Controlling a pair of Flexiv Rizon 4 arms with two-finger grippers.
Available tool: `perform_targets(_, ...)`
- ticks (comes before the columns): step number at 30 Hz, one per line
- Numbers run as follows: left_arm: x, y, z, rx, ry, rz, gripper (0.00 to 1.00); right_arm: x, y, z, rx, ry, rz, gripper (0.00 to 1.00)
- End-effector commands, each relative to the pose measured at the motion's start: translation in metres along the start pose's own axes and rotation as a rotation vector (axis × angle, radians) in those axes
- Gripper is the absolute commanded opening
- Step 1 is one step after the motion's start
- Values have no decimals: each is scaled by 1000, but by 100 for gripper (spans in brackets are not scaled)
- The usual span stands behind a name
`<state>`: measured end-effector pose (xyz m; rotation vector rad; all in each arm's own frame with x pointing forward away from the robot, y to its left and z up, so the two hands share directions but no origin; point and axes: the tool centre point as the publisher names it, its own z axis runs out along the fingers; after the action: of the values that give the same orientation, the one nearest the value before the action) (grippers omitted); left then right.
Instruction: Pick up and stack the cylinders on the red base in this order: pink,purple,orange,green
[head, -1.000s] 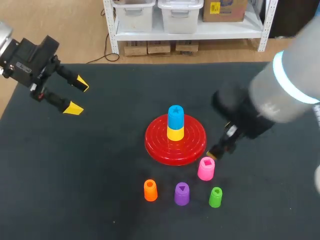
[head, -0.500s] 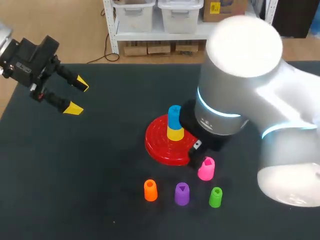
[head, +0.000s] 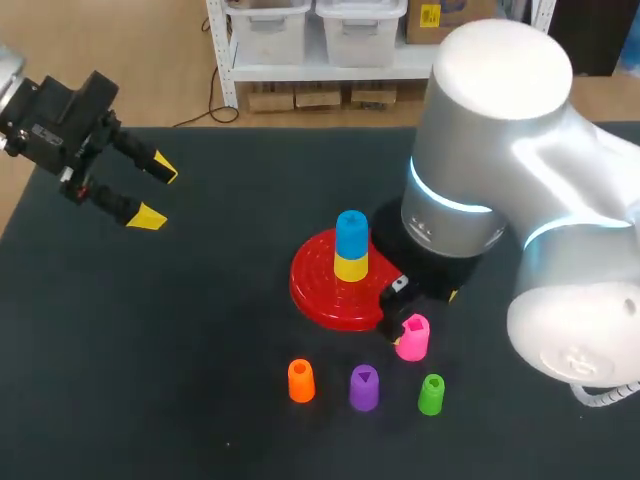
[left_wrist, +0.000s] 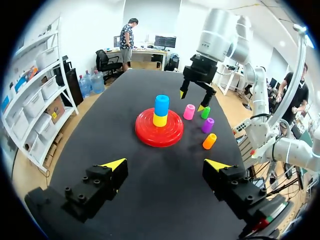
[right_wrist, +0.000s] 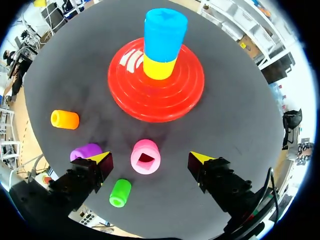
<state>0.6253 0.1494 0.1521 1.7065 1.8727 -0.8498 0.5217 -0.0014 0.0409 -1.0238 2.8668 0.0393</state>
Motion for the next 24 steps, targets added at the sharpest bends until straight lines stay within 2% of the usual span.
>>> perform_targets(1, 1, 0, 1, -3, -2, 2, 100, -1, 2, 5, -2, 12, 2, 100)
perform_targets(10, 1, 0, 1, -3, -2, 2, 100, 4, 3, 9, -11, 23, 23, 100)
perform_targets(11, 1, 0, 1, -3, -2, 2, 100, 4, 2, 9, -10, 23, 25, 97)
perform_targets(13, 1, 0, 1, -3, -2, 2, 100, 3, 1, 10, -9, 22, 29, 75)
perform_targets(17, 1, 0, 1, -3, -2, 2, 100, 1, -2, 8, -8, 20, 34, 49)
perform_targets(24, 1, 0, 1, -3, -2, 2, 100, 3, -1, 10, -13, 33, 34, 46)
